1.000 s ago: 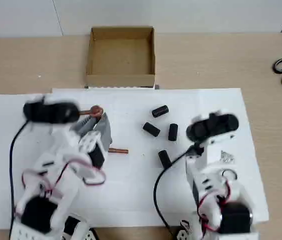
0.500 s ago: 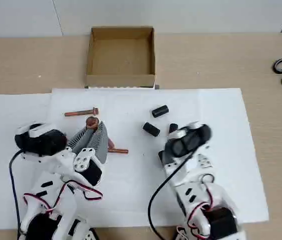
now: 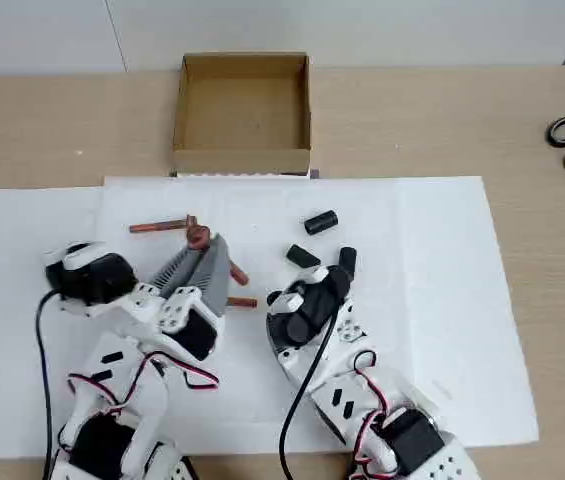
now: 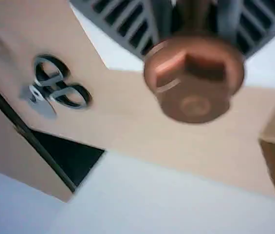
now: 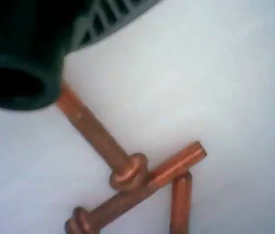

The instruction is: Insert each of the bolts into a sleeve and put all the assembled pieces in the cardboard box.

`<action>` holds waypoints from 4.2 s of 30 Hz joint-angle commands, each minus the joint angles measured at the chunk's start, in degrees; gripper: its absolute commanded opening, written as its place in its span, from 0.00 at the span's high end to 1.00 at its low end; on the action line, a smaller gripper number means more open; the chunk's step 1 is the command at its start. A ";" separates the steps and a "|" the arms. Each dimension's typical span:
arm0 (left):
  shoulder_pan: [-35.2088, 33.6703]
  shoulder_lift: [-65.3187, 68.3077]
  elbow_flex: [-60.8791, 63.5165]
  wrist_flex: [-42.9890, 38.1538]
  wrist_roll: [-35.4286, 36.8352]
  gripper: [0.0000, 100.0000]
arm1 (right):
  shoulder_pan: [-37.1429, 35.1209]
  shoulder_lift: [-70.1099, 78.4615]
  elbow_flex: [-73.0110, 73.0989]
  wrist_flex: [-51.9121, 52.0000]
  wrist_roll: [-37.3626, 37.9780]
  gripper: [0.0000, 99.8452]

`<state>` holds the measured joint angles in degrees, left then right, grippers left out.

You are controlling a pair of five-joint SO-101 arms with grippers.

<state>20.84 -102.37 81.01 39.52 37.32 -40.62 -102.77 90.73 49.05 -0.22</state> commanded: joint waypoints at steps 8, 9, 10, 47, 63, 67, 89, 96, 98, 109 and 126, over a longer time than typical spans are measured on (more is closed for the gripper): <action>5.98 -0.79 0.66 -1.76 1.05 0.99 | -1.27 -0.13 -0.09 -3.91 -0.44 1.00; 5.98 -0.79 1.01 -1.76 1.05 0.99 | -1.27 -0.13 -0.09 -3.91 -0.44 1.00; 5.98 -0.79 1.45 -1.76 1.05 0.99 | -1.27 -0.13 -0.09 -3.91 -0.44 1.00; 11.60 -0.79 9.10 -2.55 0.79 0.99 | -2.24 -0.13 -7.21 2.15 -0.62 1.00; 19.08 -0.79 9.27 14.07 -4.75 0.99 | -2.07 -0.13 -9.67 2.15 -0.26 1.00; 19.08 -0.79 9.27 14.95 -4.84 0.99 | -1.98 -0.13 -9.67 2.59 -0.26 1.00; 13.45 -0.62 9.27 15.65 -16.70 0.73 | -1.89 -0.13 -7.47 2.59 -0.62 1.00; 2.20 -0.62 9.10 15.74 -27.78 0.73 | -1.89 -0.13 -7.47 2.59 -0.53 1.00; 1.41 -0.70 9.01 15.74 -28.22 0.73 | -1.89 -0.13 -7.38 2.59 -0.53 1.00; 1.14 -0.53 -4.70 18.99 -17.93 0.73 | 5.49 -0.13 -5.45 2.51 -0.53 1.00; -9.32 -0.35 -11.12 24.70 -22.07 0.99 | 25.54 0.48 -7.74 8.75 -4.92 1.00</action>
<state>14.77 -102.99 72.57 66.15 17.71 -17.58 -102.42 86.77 57.93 -4.44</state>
